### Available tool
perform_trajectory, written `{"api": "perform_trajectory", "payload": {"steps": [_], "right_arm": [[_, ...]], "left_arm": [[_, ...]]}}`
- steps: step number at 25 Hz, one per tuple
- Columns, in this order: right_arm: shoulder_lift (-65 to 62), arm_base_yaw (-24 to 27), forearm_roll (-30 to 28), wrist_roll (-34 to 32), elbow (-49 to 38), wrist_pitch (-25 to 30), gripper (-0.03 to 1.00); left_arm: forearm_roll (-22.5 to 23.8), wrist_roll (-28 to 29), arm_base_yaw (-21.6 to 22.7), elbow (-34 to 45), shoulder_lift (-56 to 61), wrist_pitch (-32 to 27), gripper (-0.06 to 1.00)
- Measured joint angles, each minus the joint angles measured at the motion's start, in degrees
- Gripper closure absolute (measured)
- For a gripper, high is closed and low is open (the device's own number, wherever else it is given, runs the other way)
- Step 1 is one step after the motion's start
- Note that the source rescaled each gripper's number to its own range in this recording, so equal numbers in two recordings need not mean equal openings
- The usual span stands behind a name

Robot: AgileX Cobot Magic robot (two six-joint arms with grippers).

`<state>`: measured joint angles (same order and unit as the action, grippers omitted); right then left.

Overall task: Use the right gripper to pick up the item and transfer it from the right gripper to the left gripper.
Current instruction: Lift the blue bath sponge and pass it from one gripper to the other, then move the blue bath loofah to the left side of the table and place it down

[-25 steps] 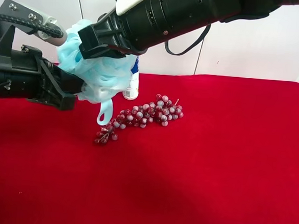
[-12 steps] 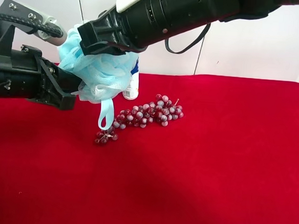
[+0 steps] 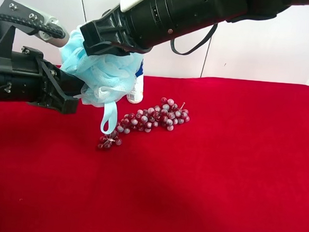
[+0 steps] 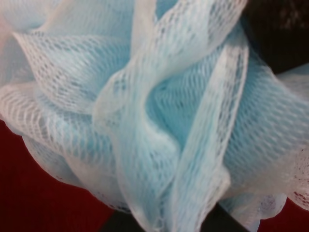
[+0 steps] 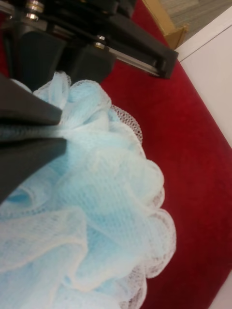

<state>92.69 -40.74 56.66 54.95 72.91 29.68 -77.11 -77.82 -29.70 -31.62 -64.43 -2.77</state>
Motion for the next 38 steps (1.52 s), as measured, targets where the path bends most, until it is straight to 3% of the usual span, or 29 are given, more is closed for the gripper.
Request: {"api": "perform_trajectory", "payload": {"steps": [11,14,18,21,26,32,38], "right_arm": [[0.0,0.0,0.0,-0.6,0.0,0.5,0.94],[0.0,0.0,0.0,-0.6,0.0,1.6,0.7],[-0.4,0.0,-0.1,-0.7,0.0,2.9,0.14],[-1.9,0.0,-2.4,-0.7,0.0,4.2,0.0],[-5.8,0.0,-8.5,-3.4,0.0,7.7,-0.03],[-11.7,0.0,-19.3,-14.9,0.0,12.6,-0.03],[-18.9,0.0,-30.8,-24.6,0.0,22.2,-0.03]], "left_arm": [[0.0,0.0,0.0,0.0,0.0,-0.2,0.94],[0.0,0.1,0.0,0.0,0.0,-0.2,0.94],[0.0,0.1,0.0,0.0,0.0,-0.2,0.94],[0.0,0.1,0.0,-0.1,0.0,-0.3,0.94],[0.0,0.1,0.0,0.0,0.0,-0.6,0.94],[0.0,0.2,0.0,0.0,0.0,-0.6,0.94],[0.0,0.2,0.0,0.0,0.0,-0.7,0.94]]}}
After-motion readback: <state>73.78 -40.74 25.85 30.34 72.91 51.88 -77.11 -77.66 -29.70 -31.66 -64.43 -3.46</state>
